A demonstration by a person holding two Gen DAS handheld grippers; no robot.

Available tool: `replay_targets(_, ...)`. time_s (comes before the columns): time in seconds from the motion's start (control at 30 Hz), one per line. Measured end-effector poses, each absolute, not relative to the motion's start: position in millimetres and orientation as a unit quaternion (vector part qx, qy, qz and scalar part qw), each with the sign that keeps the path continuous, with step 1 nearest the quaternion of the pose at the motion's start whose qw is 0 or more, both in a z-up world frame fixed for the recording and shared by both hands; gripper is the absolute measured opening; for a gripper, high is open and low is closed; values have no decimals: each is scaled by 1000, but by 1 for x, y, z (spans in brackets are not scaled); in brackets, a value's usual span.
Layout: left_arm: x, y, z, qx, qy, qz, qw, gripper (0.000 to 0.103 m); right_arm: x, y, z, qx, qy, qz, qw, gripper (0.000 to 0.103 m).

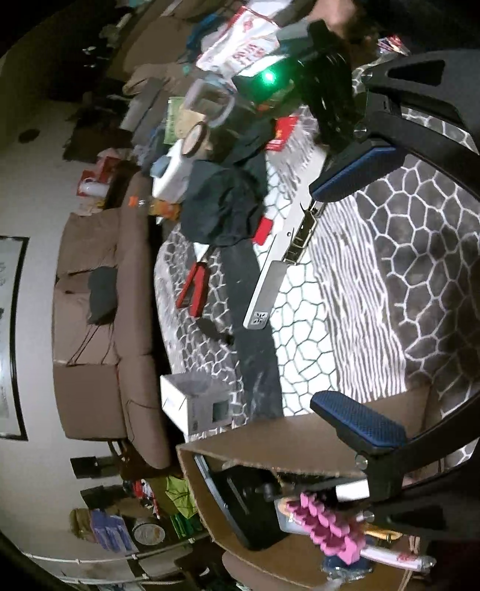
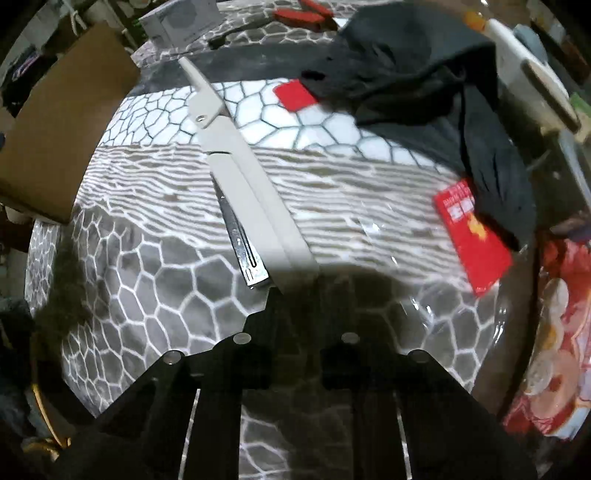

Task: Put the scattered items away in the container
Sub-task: 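Close the right tool on the white stapler's body and lift it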

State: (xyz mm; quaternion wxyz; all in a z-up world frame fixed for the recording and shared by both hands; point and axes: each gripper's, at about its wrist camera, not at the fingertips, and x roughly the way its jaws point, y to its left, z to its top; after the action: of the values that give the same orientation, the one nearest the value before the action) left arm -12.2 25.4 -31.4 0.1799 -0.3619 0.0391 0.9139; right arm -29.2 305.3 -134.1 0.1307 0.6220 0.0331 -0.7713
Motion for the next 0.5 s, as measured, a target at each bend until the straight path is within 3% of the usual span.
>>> replay_targets(0.07,-15,27,-35,-367,38,912,178,103,-28,302,-126,606,59,-781,140,23)
replay_targets(0.13,-16,27,-36,-369,38,912,175,103,-26,299,-115,583,90,-794,146,44)
replay_targets(0.27,-19,26,-39,-375,36,911,171,103,-18,285,-101,545,144,-804,187,68)
replay_targets(0.3,-20,26,-40,-376,37,910,171,103,-18,277,-101,536,164,-803,200,79)
replay_targets(0.4,-20,27,-43,-380,39,909,170,103,-27,253,-110,525,229,-790,218,80)
replay_targets(0.5,-19,27,-42,-379,40,909,171,103,-46,243,-122,529,228,-787,221,67)
